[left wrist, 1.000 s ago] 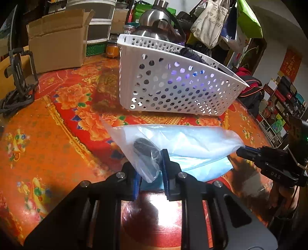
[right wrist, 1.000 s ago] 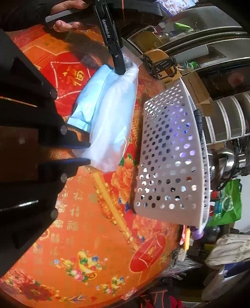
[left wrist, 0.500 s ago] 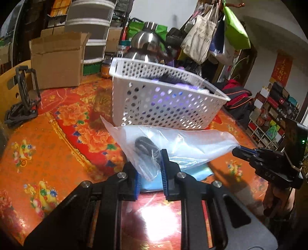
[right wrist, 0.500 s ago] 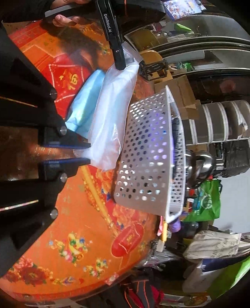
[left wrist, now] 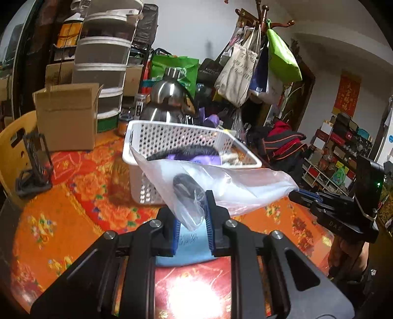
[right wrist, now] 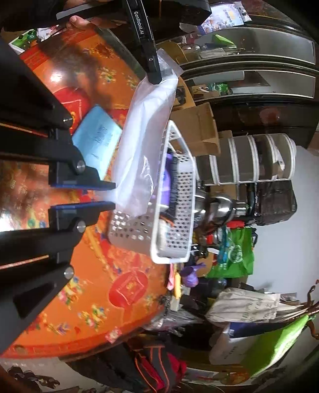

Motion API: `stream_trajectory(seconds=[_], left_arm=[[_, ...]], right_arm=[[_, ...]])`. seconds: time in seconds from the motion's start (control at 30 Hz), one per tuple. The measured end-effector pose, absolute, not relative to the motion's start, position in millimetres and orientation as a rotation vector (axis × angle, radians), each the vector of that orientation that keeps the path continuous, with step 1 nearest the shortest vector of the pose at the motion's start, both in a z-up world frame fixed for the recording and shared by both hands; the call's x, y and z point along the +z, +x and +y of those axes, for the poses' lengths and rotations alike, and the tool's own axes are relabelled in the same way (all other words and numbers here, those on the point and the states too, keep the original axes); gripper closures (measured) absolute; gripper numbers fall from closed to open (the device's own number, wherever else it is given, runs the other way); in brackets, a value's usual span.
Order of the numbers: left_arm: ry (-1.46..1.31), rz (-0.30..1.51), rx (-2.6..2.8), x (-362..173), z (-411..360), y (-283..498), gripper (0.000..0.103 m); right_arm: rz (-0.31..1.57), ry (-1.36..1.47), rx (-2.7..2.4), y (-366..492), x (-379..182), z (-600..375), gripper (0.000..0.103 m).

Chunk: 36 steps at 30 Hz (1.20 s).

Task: Organize soft objects
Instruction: 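Lift the bag of blue masks with both tools toward the basket, then lower the mask bag into the basket and open both tools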

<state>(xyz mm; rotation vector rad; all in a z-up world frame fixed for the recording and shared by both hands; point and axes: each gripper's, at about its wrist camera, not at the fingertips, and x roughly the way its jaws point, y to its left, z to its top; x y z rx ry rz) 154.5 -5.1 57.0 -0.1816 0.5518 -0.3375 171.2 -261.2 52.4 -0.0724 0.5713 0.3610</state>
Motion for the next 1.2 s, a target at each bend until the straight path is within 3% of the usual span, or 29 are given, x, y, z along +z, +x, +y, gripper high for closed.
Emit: stream_trajectory(seconds=[0.47, 0.9, 1.2], left_arm=[[-0.189, 0.618, -0.319, 134, -27, 295, 0.087], [-0.168, 0.766, -0.228, 88, -41, 404, 0.087], [-0.171, 0.823, -0.176, 48, -33, 425, 0.087]], right_arm=[[0.565, -0.069, 0.273, 285, 126, -274, 0.096], [0.69, -0.115, 0.201, 386, 79, -268, 0.096], [0.745, -0.169, 0.19, 401, 49, -251, 0.096]])
